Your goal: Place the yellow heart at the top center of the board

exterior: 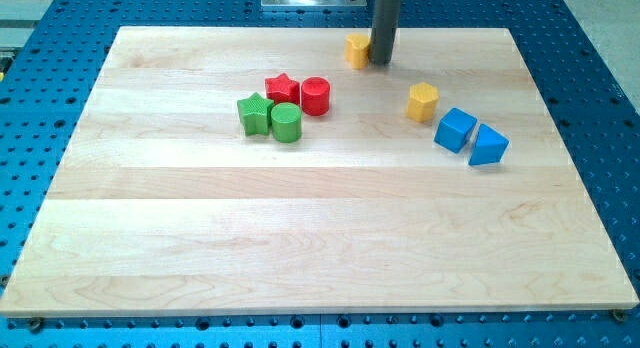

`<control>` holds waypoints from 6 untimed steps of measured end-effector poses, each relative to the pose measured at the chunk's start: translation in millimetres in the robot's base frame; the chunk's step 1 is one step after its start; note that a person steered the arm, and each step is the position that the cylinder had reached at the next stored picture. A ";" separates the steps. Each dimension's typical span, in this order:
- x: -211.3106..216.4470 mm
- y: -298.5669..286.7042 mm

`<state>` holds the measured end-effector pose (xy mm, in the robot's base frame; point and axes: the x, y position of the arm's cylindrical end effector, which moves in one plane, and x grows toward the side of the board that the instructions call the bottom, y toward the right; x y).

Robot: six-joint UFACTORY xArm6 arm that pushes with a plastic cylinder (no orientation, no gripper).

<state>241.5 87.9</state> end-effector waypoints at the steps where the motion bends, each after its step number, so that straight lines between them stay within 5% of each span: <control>1: -16.8 -8.3; 2: 21.0 61.8; 6: 28.4 -28.9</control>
